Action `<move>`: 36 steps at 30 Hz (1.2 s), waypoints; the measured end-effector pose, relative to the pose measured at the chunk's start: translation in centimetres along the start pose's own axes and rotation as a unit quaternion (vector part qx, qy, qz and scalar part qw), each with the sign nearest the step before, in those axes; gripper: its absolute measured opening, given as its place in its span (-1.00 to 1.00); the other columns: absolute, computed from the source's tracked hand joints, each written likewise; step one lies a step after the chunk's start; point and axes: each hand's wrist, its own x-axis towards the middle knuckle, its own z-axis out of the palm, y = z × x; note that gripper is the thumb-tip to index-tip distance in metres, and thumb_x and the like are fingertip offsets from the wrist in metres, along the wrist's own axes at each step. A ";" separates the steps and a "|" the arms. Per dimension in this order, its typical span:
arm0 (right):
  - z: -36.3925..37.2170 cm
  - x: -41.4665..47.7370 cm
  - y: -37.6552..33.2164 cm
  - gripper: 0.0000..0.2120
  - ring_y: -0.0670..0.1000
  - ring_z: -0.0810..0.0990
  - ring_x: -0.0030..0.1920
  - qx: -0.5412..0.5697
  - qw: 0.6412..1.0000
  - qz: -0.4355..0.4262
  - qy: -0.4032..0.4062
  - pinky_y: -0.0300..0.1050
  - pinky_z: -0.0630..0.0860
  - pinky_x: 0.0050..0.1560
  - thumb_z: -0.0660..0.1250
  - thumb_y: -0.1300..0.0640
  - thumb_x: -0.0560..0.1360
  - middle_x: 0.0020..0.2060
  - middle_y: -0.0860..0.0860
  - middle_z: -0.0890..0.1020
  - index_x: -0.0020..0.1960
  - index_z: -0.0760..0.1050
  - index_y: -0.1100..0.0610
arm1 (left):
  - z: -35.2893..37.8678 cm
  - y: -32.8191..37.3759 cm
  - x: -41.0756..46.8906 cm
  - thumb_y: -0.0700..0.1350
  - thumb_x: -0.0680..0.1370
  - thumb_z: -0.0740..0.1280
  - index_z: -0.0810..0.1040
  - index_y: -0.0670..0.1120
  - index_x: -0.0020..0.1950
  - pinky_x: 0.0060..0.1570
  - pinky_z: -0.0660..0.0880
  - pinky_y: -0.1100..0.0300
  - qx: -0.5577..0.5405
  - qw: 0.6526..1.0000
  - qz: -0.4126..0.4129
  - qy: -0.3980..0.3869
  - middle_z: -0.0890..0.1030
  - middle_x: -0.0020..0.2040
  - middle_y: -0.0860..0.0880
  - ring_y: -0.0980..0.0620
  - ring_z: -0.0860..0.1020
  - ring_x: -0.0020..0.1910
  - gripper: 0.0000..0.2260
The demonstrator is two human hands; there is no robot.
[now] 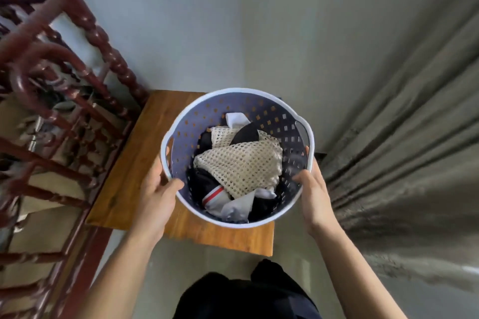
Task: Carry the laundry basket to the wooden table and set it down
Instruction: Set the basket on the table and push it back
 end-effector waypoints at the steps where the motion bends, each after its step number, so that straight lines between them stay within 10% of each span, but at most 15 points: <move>1: 0.8 1.4 -0.1 -0.52 -0.08 0.64 0.17 -0.009 1.000 0.002 -0.018 -0.10 0.56 0.23 0.14 0.37 0.50 0.10 -0.10 0.73 0.19 0.63 -0.05 | -0.2 0.0 1.0 -0.37 0.53 0.27 0.53 0.35 0.16 0.14 0.52 0.17 0.004 1.000 -0.007 0.011 0.69 0.05 0.34 0.26 0.63 0.11 -0.42; 9: 7.9 8.9 2.4 -0.51 -0.01 0.60 0.29 -0.096 0.990 0.041 -0.098 0.04 0.52 0.35 0.18 0.27 0.47 0.24 0.00 0.67 0.34 0.55 0.00 | -3.9 -3.4 8.9 -0.26 0.61 0.25 0.52 0.26 0.35 0.22 0.54 -0.16 0.003 0.998 -0.061 0.004 0.68 0.23 0.07 -0.02 0.64 0.21 -0.54; 13: 12.0 11.4 3.6 -0.56 -0.33 0.60 0.05 -0.125 0.985 0.073 -0.098 -0.41 0.52 -0.01 0.16 0.30 0.58 0.15 -0.11 0.65 0.37 0.52 -0.01 | -6.1 -6.6 14.2 -0.22 0.53 0.29 0.54 0.22 0.35 0.21 0.55 -0.25 0.009 0.995 -0.098 0.005 0.69 0.24 0.01 -0.10 0.65 0.20 -0.53; 20: 19.7 16.2 6.7 -0.50 -0.09 0.57 0.25 -0.202 0.974 0.086 -0.064 -0.10 0.51 0.18 0.16 0.16 0.57 0.29 -0.04 0.60 0.49 0.40 -0.02 | -9.1 -9.9 24.3 -0.26 0.55 0.25 0.47 0.06 0.44 0.21 0.55 -0.27 0.013 0.992 -0.125 -0.007 0.65 0.29 -0.07 -0.12 0.63 0.23 -0.52; 24: 23.0 19.0 8.6 -0.45 0.00 0.51 0.38 -0.261 0.962 0.052 -0.054 0.13 0.45 0.40 0.15 0.10 0.59 0.40 -0.07 0.55 0.58 0.30 -0.04 | -10.3 -10.8 28.8 -0.29 0.58 0.20 0.42 0.08 0.46 0.25 0.55 -0.19 0.013 0.991 -0.130 -0.009 0.61 0.33 -0.02 -0.04 0.59 0.28 -0.52; 28: 24.5 20.4 10.0 -0.45 0.04 0.56 0.28 -0.315 0.948 0.038 -0.039 -0.05 0.47 0.20 0.17 0.09 0.68 0.39 0.00 0.57 0.65 0.15 0.00 | -10.4 -10.6 30.7 -0.28 0.58 0.17 0.31 0.05 0.52 0.32 0.47 -0.05 0.060 0.995 -0.080 -0.004 0.51 0.39 0.02 0.03 0.51 0.32 -0.48; 32: 24.2 19.7 10.7 -0.28 0.06 0.35 0.53 -0.362 0.930 0.014 -0.058 -0.06 0.36 0.41 0.11 -0.05 0.71 0.62 0.14 0.27 0.69 -0.20 0.13 | -9.7 -11.0 29.6 -0.19 0.62 0.16 -0.19 0.03 0.64 0.47 0.28 0.08 0.125 0.991 -0.040 -0.017 0.14 0.65 -0.07 -0.01 0.25 0.56 -0.30; 36: 24.3 17.6 12.0 -0.19 -0.05 -0.04 0.61 -0.406 0.909 -0.032 -0.091 -0.58 -0.03 0.43 0.13 -0.06 0.70 0.68 0.21 -0.07 0.65 -0.30 0.27 | -7.9 -11.6 26.6 -0.12 0.64 0.22 -0.31 -0.03 0.63 0.37 0.03 0.57 0.142 0.989 -0.042 0.015 -0.10 0.68 -0.04 0.18 0.02 0.58 -0.22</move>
